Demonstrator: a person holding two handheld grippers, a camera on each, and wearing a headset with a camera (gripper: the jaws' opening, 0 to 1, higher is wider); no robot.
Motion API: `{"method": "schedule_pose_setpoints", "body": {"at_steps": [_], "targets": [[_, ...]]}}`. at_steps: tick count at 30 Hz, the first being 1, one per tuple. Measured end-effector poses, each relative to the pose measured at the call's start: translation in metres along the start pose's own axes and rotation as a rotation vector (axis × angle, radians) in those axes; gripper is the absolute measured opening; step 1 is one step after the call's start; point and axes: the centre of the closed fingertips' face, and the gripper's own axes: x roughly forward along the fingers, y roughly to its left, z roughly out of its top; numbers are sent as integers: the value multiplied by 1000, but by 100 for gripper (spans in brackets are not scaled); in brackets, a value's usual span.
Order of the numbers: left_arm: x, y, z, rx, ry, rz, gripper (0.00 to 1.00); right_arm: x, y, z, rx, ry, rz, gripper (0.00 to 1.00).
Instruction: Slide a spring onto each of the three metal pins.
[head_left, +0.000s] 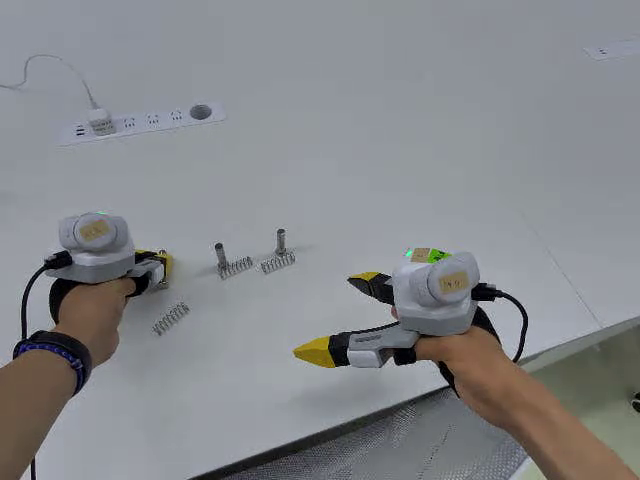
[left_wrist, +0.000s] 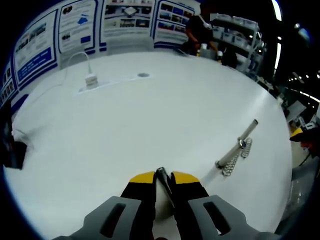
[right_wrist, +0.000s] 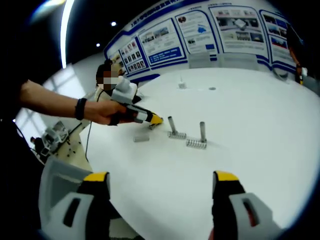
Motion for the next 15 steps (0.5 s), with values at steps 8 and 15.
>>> {"method": "schedule_pose_setpoints", "body": {"at_steps": [8,15], "targets": [[-5,-5,-5,80,19,-32,8,0,-1,1,1,-1,1,86],[-2,-5,0,213,29,-19,11,4,3,0,-2,11,10,85]]}}
